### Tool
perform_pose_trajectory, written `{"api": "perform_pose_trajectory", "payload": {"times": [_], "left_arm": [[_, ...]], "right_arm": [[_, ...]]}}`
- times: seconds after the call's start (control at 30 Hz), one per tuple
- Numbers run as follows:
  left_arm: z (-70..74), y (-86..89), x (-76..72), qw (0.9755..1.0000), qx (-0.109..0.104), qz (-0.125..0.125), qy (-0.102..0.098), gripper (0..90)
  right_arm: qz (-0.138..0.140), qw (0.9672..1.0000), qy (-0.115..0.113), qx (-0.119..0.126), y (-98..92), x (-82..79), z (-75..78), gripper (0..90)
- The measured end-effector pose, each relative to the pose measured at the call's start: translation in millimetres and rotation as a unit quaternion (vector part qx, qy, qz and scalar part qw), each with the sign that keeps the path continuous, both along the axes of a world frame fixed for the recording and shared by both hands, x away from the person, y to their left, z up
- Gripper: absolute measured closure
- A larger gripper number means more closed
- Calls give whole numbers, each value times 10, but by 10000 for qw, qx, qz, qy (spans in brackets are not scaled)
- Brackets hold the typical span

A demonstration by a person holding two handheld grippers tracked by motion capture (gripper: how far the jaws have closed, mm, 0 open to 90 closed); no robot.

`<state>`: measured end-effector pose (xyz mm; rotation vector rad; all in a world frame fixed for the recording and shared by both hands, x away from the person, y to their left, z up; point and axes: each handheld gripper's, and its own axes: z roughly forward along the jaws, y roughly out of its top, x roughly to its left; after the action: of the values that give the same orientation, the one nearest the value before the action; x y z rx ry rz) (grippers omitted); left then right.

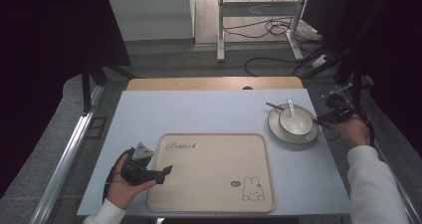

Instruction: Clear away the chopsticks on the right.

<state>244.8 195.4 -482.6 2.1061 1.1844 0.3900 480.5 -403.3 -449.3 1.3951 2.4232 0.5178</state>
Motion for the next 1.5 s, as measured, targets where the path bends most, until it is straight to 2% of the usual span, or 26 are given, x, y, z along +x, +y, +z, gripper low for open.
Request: {"api": "perform_pose_trajectory", "payload": {"times": [0.5, 0.73, 0.8, 0.83, 0.87, 0.9, 0.93, 1.0, 1.03, 1.07, 1.2, 1.37, 1.5], "left_arm": [[-4, 7, 5, 10000, 9, -7, 9, 154], [-10, 10, 8, 10000, 15, 3, 17, 155], [-10, 10, 7, 10000, 17, 4, 18, 155], [-11, 10, 7, 10000, 19, 6, 20, 155], [-14, 11, 6, 10000, 21, 7, 27, 155], [-14, 11, 6, 10000, 21, 7, 27, 155], [-18, 11, 6, 10000, 29, 11, 35, 154], [-21, 11, 6, 10000, 37, 10, 41, 154], [-21, 11, 6, 10000, 37, 10, 41, 155], [-21, 12, 5, 10000, 45, 13, 40, 155], [-23, 17, 9, 10000, 45, 28, 48, 154], [-38, 14, 15, 9999, 75, 18, 78, 154], [-45, 12, 23, 9999, 86, 17, 93, 154]], "right_arm": [[99, 9998, 89, -119, 5, -19, -24, 897], [141, 9999, -9, -42, -25, -27, 24, 890], [114, 9999, -84, -67, -55, -28, 68, 793], [114, 9999, -84, -67, -55, -28, 68, 793], [149, 9994, -139, -282, -77, -30, 101, 678], [149, 9994, -139, -282, -77, -30, 101, 678], [240, 9986, -56, -460, -101, -25, 117, 643], [364, 9981, 92, -497, -121, -20, 117, 641], [364, 9981, 92, -497, -121, -20, 117, 641], [436, 9972, 174, -580, -136, -16, 100, 642], [601, 9960, 279, -592, -158, -3, 55, 644], [633, 9957, 321, -602, -157, 22, 36, 646], [730, 9940, 470, -669, -141, 66, -3, 655]]}}
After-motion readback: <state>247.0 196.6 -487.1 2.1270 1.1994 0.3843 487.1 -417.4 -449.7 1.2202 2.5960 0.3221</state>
